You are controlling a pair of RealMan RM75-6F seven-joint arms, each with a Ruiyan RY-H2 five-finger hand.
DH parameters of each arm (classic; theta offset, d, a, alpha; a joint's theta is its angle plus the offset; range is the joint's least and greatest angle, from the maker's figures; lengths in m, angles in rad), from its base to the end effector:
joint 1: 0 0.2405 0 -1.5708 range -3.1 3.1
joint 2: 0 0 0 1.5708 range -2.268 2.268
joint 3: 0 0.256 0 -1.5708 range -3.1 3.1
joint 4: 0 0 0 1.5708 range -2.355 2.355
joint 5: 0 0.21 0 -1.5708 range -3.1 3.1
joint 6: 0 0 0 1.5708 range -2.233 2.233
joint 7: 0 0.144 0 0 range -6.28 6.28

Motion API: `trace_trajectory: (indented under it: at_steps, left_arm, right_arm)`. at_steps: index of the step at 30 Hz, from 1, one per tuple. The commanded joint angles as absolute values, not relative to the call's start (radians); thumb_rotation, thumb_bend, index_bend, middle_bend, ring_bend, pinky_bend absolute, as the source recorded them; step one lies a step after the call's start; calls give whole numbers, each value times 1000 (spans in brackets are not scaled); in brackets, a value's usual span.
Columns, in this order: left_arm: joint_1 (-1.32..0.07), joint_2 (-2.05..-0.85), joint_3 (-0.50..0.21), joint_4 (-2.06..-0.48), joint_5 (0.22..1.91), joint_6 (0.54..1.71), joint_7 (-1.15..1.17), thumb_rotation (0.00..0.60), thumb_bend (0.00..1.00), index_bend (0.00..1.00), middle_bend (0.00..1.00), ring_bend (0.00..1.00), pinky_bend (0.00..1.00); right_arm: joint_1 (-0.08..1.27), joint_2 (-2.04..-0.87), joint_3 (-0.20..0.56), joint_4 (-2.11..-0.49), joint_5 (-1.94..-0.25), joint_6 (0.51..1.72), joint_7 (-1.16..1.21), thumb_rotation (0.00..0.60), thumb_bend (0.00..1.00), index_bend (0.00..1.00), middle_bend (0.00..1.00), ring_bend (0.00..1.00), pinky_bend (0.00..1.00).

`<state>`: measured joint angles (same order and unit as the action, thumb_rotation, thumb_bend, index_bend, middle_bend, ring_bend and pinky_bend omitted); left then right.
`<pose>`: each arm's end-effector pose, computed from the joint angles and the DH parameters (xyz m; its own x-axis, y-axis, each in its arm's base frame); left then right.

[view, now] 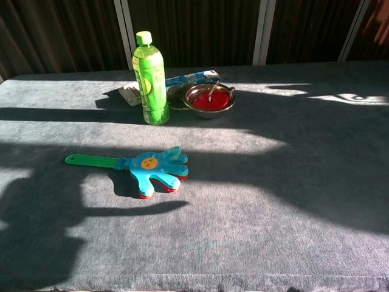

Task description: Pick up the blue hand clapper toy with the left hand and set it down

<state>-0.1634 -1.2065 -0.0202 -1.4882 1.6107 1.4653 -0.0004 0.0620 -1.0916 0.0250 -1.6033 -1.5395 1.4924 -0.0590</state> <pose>-0.3019 0.1994 0.1289 0.4420 0.0135 0.8969 0.8828 -0.1842 -0.4322 -0.3153 -0.1688 0.1642 0.4841 -0.0251 0.8746 -0.8749 -0.0270 0.4835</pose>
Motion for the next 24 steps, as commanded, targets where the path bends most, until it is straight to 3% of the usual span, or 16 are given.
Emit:
trace_trajectory:
  at_steps: [1,9,13,20,24]
  left_arm:
    - [-166,-1212,-19,-1487,1611,1463,6,600,401,0,0,0,6]
    - [-206,-1245,13,-1460,1669,1417,-21,600,403,0,0,0,5]
    - [-279,-1257,28,-1454,1657,1265,-39,600,402,15,0,0,1]
    - [-441,-1330,-15,-1409,1607,1038,-178,600,400,48,0,0,0]
    - [-489,-1437,-42,-1275,1594,1014,-202,600,401,124,0,0,0]
  right_arm:
    - [62,-1088,25,-1606,-1542,1492,-54,600,109,0,0,0,0]
    - [52,-1075,17,-1617,-1562,1508,-40,600,109,0,0,0,0]
    - [54,-1073,14,-1618,-1561,1497,-38,600,109,0,0,0,0]
    - [62,-1079,12,-1623,-1562,1478,-46,600,109,0,0,0,0]
    - [68,-1081,9,-1627,-1559,1458,-46,600,109,0,0,0,0]
